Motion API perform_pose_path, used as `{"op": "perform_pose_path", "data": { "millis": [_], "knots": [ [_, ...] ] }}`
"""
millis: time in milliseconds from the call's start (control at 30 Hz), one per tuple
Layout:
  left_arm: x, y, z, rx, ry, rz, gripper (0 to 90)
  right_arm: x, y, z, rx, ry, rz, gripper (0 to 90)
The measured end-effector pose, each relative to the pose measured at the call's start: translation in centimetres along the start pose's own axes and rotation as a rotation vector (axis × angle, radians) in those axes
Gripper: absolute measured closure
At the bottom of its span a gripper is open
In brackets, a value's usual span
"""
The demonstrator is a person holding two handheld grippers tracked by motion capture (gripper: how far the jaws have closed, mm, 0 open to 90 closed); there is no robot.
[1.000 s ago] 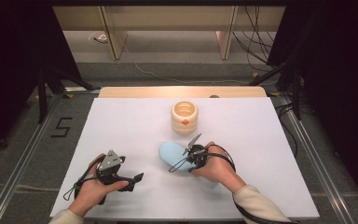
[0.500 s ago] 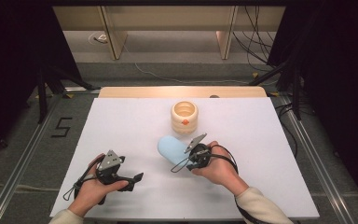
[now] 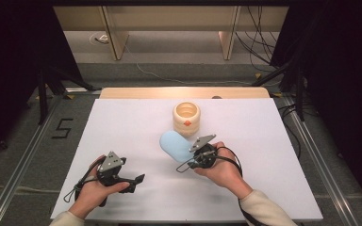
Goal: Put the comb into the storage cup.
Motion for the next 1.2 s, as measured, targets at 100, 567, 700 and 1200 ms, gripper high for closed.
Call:
{"op": "perform_pose_path", "data": {
  "millis": [100, 567, 700, 1200],
  "knots": [
    [0.0, 0.0, 0.0, -0.002, 0.0, -0.001, 4.3, 0.0, -0.1, 0.0, -0.001, -0.002, -0.014, 70.8],
    [0.0, -0.1, 0.0, -0.01, 0.002, -0.009, 5.1, -0.4, -0.4, -0.1, 0.026, 0.01, -0.078, 70.8],
    [0.0, -0.2, 0.0, -0.022, 0.008, -0.015, 5.7, -0.5, -0.6, -0.2, 0.025, 0.018, -0.106, 70.8],
    [0.0, -0.4, 0.0, -0.041, 0.015, -0.028, 6.4, -1.3, -1.3, -0.5, 0.065, 0.024, -0.227, 70.8]
  ]
}}
Point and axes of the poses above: each handheld gripper's, and its own axes: x roughly forward along the jaws, y roughly out of its underside, z roughly to its left, the point moved 10 cm from there along x, roughly forward along the jaws, and after that the axes turned 3 degrees about -x, right-handed, at the moved point
